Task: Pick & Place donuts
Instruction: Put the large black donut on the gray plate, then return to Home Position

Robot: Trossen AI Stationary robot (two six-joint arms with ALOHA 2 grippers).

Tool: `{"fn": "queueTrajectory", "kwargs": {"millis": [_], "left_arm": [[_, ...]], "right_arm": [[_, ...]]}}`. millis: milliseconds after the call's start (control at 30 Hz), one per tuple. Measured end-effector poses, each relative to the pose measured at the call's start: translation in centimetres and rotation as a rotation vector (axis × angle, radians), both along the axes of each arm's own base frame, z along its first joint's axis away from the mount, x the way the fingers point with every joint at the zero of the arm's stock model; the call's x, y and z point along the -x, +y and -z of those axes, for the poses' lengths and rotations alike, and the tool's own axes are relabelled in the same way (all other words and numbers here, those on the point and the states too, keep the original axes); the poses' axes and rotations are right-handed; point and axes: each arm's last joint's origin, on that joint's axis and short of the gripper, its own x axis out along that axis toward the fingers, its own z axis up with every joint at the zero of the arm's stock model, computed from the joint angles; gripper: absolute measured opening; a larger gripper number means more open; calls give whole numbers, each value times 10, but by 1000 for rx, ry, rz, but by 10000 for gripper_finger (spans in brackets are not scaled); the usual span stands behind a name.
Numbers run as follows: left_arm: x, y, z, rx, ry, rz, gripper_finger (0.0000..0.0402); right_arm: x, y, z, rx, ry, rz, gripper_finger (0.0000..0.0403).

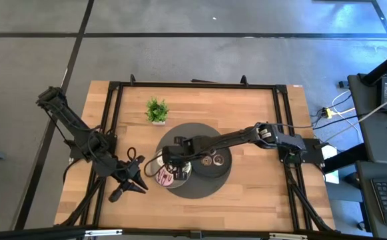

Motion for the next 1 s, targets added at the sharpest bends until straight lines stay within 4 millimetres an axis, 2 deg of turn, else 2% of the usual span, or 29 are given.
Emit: {"fn": "queueTrajectory", "kwargs": {"millis": [200,333,700,833,933,1000], "left_arm": [[0,0,0,4,3,-3,59],[0,0,0,4,3,-3,61],[0,0,0,4,3,-3,59],[0,0,0,10,7,-6,63],[0,0,0,4,2,-20,63],[-1,2,1,-56,-31,-37,61]], "right_arm": [[-1,-2,-1,13,-15,-5,15],[-2,-2,-2,16,-18,-10,29],[-4,-1,-3,17,-46,-59,149],[-4,-2,-7,53,-63,-37,176],[4,2,-20,65,-30,-46,186],[17,10,-37,70,-15,-69,187]]}}
